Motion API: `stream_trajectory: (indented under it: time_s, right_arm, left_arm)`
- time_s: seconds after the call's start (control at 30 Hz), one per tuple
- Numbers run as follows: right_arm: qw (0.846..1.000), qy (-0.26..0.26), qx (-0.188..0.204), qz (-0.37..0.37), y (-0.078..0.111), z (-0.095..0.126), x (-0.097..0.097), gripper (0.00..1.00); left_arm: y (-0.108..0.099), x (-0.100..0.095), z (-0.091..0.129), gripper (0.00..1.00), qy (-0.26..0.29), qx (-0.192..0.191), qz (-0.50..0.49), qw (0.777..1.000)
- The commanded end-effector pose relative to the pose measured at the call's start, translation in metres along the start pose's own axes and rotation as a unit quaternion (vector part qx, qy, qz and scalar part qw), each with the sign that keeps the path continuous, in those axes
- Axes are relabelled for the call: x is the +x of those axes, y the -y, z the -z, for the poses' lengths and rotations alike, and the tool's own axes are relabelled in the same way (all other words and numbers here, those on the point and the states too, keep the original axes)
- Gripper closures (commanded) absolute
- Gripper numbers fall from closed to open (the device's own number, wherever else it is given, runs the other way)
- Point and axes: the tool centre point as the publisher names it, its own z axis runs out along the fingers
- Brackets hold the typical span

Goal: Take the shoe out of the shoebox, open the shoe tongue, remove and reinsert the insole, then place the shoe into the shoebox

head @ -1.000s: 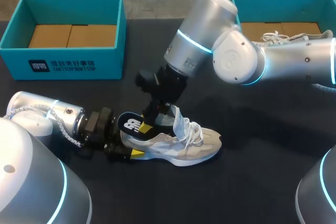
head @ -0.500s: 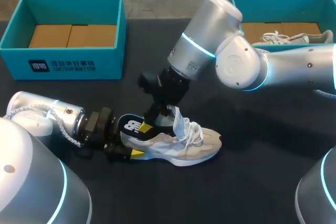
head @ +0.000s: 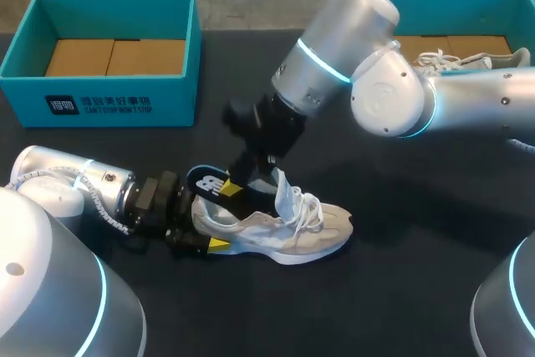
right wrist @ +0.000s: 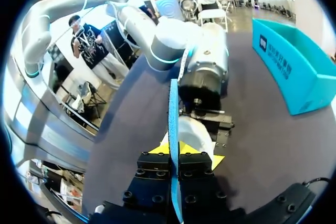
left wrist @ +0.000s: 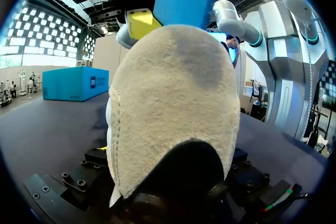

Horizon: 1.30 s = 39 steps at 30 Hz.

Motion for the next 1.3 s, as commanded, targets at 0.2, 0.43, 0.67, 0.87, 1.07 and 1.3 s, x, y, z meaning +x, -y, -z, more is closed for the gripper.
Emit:
stream_trajectory:
  time_s: [0.2,0.43,0.67,0.87,1.07,1.3]
  right_arm:
    - [0.999,0.029,-0.029,0.024,-0.014,0.021,-0.002,1.0]
    - [0.995,0.062,-0.065,0.037,-0.024,0.047,-0.006,1.0]
    - [0.991,0.088,-0.084,0.057,-0.041,0.08,-0.011,1.0]
    - [0.986,0.1,-0.103,0.08,-0.058,0.1,-0.02,1.0]
    - [0.98,0.113,-0.135,0.093,-0.068,0.116,-0.027,1.0]
    - [0.97,0.137,-0.192,0.061,-0.072,0.14,-0.025,1.0]
  left_arm:
    - [-0.002,-0.002,0.0,1.0,-0.001,0.0,0.0,1.0]
    - [-0.002,-0.002,0.0,1.0,-0.001,0.0,0.0,1.0]
    - [-0.002,-0.002,0.0,1.0,-0.001,0.0,0.0,1.0]
    - [-0.002,-0.002,0.0,1.0,-0.001,0.0,0.0,1.0]
    - [-0.002,-0.002,0.0,1.0,-0.001,0.0,0.0,1.0]
    - [-0.002,-0.002,0.0,1.0,-0.001,0.0,0.0,1.0]
